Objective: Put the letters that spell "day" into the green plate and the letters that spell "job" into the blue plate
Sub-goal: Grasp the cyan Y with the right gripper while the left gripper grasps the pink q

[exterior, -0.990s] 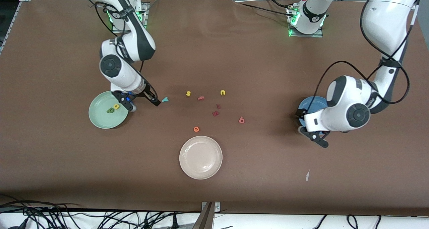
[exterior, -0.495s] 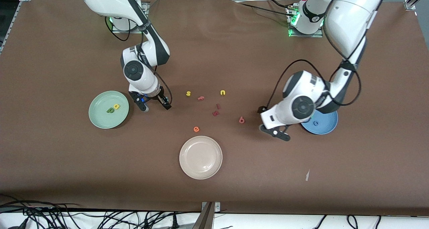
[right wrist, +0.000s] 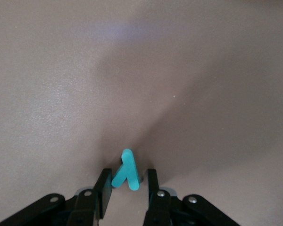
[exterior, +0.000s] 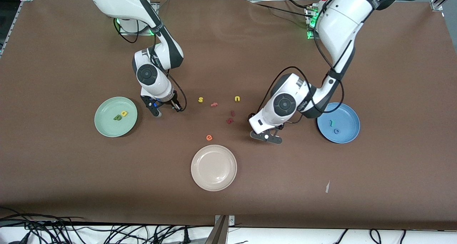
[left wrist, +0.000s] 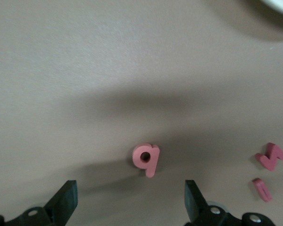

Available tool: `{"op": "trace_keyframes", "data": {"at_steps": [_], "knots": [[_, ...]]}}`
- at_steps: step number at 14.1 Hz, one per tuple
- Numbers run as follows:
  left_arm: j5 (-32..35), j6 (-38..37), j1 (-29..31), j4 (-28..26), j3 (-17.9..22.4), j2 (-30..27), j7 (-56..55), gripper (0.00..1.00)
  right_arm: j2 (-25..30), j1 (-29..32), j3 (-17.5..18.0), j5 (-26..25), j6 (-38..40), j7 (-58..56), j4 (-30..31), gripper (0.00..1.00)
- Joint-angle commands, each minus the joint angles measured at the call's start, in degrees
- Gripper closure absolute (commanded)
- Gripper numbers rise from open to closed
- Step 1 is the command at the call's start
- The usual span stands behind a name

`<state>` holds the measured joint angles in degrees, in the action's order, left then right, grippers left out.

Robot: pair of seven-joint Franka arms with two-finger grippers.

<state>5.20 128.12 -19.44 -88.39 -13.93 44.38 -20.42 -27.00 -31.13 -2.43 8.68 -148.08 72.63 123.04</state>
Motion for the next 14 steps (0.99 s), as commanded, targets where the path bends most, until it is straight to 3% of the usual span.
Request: {"op": "trace_keyframes", "data": {"at_steps": [1, 2, 4, 7, 11, 14], "knots": [[-0.8, -0.2, -3.9, 5.8, 3.8, 3.7, -1.7, 0.01, -0.7, -0.2, 0.0, 0.6, -1.6, 0.1, 0.2, 0.93], [-0.6, -0.2, -4.0, 7.0, 3.8, 4.6, -2.5, 0.03, -0.5, -0.2, 0.1, 0.6, -1.3, -0.2, 0.0, 1.0], [-0.6, -0.2, -4.0, 7.4, 3.8, 5.0, -2.5, 0.07, 1.3, -0.2, 0.0, 0.6, -0.6, -0.8, -0.1, 1.0], [-0.6, -0.2, -4.1, 8.2, 3.9, 6.0, -2.5, 0.1, 6.6, 0.0, -1.4, 0.0, 8.1, -4.9, -1.2, 1.0], [1.3, -0.3, -4.8, 8.1, 3.9, 6.0, -2.6, 0.27, 12.8, 0.1, -10.2, -0.1, 18.9, -21.3, -1.4, 1.0], [1.7, -0.3, -4.9, 8.1, 3.9, 6.4, -3.6, 0.36, 11.2, 0.7, -18.2, 0.6, 20.6, -39.1, -1.0, 1.0]]}}
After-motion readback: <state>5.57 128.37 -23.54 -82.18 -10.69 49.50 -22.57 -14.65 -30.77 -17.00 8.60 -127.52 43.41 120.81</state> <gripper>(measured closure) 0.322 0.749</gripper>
